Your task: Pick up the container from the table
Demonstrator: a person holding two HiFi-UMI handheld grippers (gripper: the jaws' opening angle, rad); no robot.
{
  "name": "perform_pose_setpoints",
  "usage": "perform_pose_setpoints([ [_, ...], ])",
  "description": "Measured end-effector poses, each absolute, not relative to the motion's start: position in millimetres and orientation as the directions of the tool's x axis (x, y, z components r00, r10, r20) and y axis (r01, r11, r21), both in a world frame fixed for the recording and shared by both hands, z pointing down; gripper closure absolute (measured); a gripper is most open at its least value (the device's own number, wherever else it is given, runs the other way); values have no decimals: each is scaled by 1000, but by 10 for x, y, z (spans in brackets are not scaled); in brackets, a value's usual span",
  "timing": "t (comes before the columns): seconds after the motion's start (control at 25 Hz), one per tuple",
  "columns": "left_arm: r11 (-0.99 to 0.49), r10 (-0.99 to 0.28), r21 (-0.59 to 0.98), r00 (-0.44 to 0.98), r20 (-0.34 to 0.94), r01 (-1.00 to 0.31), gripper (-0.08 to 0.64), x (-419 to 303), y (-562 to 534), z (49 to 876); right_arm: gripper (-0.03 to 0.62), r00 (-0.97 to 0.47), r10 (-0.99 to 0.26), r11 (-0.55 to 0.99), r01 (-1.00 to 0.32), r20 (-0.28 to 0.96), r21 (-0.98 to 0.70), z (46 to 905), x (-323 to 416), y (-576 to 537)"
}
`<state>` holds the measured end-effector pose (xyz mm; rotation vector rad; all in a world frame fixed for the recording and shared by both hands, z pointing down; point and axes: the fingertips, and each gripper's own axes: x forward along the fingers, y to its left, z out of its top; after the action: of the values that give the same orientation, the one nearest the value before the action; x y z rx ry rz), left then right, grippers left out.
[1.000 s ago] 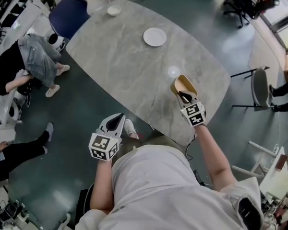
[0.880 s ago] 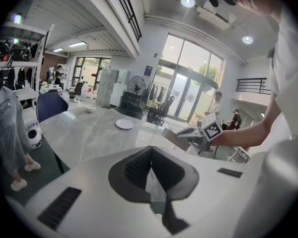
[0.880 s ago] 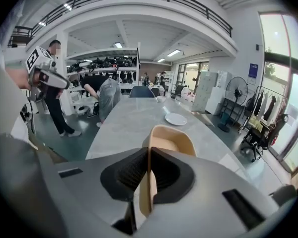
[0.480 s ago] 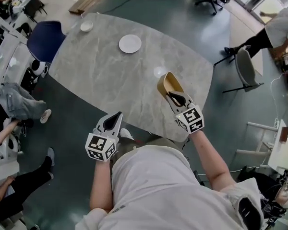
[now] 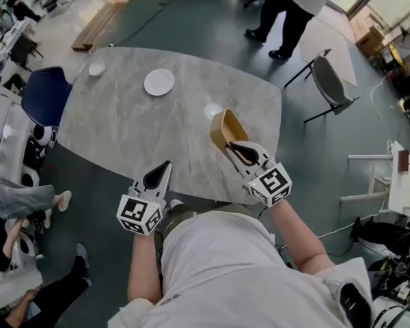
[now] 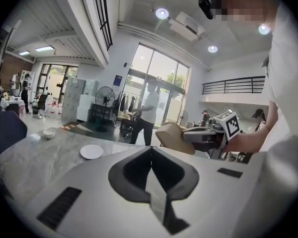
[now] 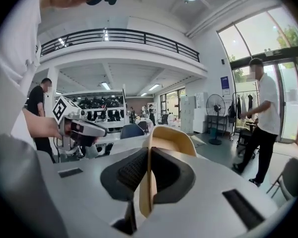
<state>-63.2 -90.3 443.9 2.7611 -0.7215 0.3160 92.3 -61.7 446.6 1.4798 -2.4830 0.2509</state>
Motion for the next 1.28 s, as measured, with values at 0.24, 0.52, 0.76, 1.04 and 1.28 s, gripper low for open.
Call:
perform_pose_setpoints([
  [0.24,-878,-399,184,888,229,-443,558,-286,-894,4177,561,-467,-856,473,-880,222,-29,4203,1052,-398],
  [0.52,-907,-349,176,916,197,-383,558,-62,-879,4045,561,-457,-870,457,-888,186,-43,4062,1067,-188],
  [0.76,-926,-312,166,934,174,-340,558,88,-816,3956,561,-466,-872,465,-884,149,-39,3957,1077,-9],
  [1.04,-935,-292,160,943,159,-316,557,134,-815,3919,561,-431,-894,427,-902,125,-55,3948,1133,58],
  [1.28,-946,-256,163,954,157,-281,558,141,-749,3900,561,-408,-903,402,-913,133,-73,3969,1148,81],
])
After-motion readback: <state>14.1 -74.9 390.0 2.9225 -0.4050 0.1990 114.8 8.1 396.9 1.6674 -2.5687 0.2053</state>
